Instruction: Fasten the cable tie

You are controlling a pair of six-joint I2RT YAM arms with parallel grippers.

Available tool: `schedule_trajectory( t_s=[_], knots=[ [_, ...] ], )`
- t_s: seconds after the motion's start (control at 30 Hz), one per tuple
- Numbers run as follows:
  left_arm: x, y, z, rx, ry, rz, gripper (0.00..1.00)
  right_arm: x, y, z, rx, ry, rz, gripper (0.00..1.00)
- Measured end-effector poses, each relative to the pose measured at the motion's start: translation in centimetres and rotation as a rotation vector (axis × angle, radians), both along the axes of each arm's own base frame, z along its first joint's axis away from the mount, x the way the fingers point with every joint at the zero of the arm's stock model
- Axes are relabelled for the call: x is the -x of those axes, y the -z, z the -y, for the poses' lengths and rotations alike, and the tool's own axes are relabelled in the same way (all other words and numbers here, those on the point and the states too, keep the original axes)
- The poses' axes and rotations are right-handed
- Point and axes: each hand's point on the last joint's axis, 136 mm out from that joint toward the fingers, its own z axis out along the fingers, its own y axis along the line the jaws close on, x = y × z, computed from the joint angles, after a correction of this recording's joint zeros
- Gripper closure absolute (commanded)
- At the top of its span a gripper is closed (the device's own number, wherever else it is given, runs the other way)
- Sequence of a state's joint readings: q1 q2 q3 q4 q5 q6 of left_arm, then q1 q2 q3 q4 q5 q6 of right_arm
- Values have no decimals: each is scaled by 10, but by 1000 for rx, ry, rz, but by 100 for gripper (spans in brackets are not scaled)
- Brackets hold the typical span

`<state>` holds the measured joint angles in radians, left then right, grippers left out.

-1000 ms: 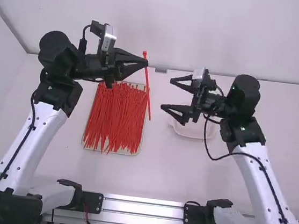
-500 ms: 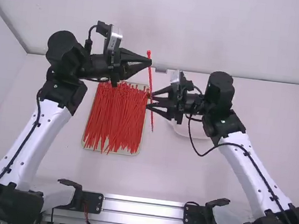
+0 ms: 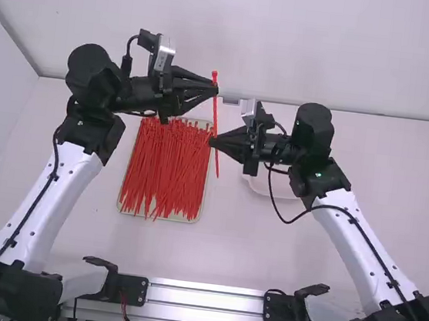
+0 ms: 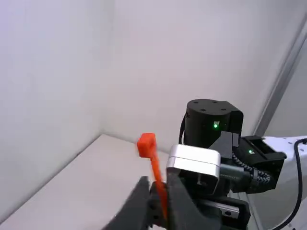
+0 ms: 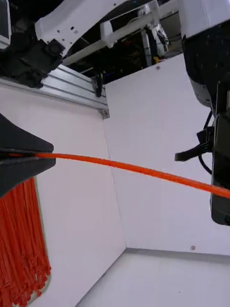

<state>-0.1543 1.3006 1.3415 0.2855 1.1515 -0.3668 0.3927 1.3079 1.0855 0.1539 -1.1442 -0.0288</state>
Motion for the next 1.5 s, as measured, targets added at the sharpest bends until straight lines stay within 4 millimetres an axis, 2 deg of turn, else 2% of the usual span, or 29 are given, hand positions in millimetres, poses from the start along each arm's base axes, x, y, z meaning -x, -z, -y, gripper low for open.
schedule_trajectory(
  t_s=[0.13,0.23,0.33,0.5,0.57,0.63,0.67,0.87,1.23,1.4,1.5],
  knots=[
    [0,-8,-3,22,-3,7,91,0,0,0,0,2,3,100],
    [-1,-10,-5,31,-7,-4,91,-1,-1,0,-3,2,12,100],
    [-1,-11,-6,37,-9,-17,98,-1,-2,0,-7,2,20,100],
    [-1,-11,-6,40,-6,-25,98,-1,-3,0,-7,2,23,100],
    [0,-12,-4,40,-1,-23,91,-1,-3,0,-8,2,24,100],
    [0,-11,-4,40,-1,-25,71,-1,-3,0,-8,2,24,100],
    [0,-11,-4,41,-1,-27,70,-1,-3,0,-8,2,24,100],
    [1,-12,-4,41,0,-23,75,-1,-4,0,-10,2,29,100],
    [4,-13,-3,39,14,-5,73,-1,-3,-1,-8,0,25,100],
    [8,-13,-2,28,39,11,82,-1,-3,0,-8,1,24,100],
    [9,-13,-2,25,42,19,83,-1,-3,-1,-8,1,24,100]
  ],
)
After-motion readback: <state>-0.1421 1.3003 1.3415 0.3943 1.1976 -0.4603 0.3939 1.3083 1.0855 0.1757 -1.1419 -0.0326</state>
